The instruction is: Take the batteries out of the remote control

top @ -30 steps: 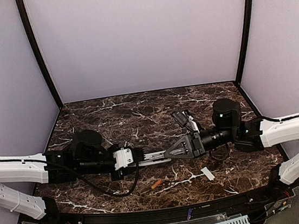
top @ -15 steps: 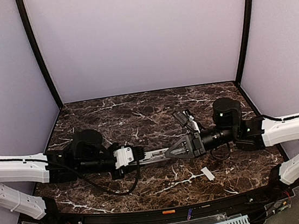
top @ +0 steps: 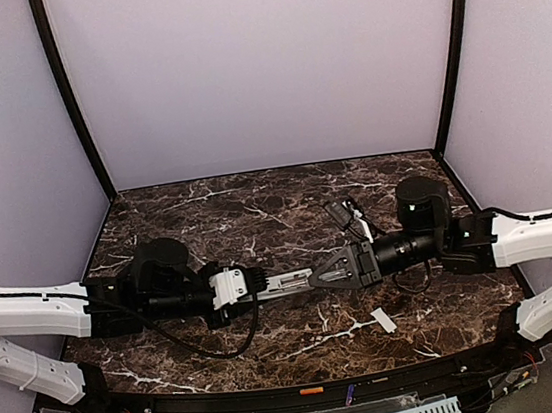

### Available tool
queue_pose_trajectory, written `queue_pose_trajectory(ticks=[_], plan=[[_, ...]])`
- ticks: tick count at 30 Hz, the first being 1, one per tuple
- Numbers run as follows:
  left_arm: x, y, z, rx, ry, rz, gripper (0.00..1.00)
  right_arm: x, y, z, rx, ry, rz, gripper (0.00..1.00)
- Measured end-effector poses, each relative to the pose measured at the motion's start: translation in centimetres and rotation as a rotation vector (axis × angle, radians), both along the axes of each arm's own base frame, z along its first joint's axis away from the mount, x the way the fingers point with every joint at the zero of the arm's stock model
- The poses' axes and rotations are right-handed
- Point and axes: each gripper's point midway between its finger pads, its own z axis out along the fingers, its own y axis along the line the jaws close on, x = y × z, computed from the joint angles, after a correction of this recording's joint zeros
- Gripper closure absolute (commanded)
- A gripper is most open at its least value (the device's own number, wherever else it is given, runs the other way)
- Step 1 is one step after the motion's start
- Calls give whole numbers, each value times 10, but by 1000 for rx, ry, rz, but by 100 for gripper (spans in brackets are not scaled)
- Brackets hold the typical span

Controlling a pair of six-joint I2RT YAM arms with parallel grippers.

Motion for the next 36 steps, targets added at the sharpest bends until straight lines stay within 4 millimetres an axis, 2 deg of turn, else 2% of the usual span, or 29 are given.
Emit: queue_pose_trajectory(ticks=[4,13,23,27,32,36], plan=[[0,0,0,0,-1,1,100,5,-2,-2,-38,-7,-31,100],[4,2,0,4,-12,25,100,19,-18,10,-67,-68,-155,100],[32,0,13,-28,15,201,100,50,-49,18,-88,-159,-404,100],[43,1,23,-49,33,276,100,58,-62,8,-99,-184,-482,100],[64,14,30,-89,90,479,100,71,-74,-8,-156,-222,-567,100],[82,32,22,-129,154,703,100,78,-83,-15,-186,-255,-618,100]])
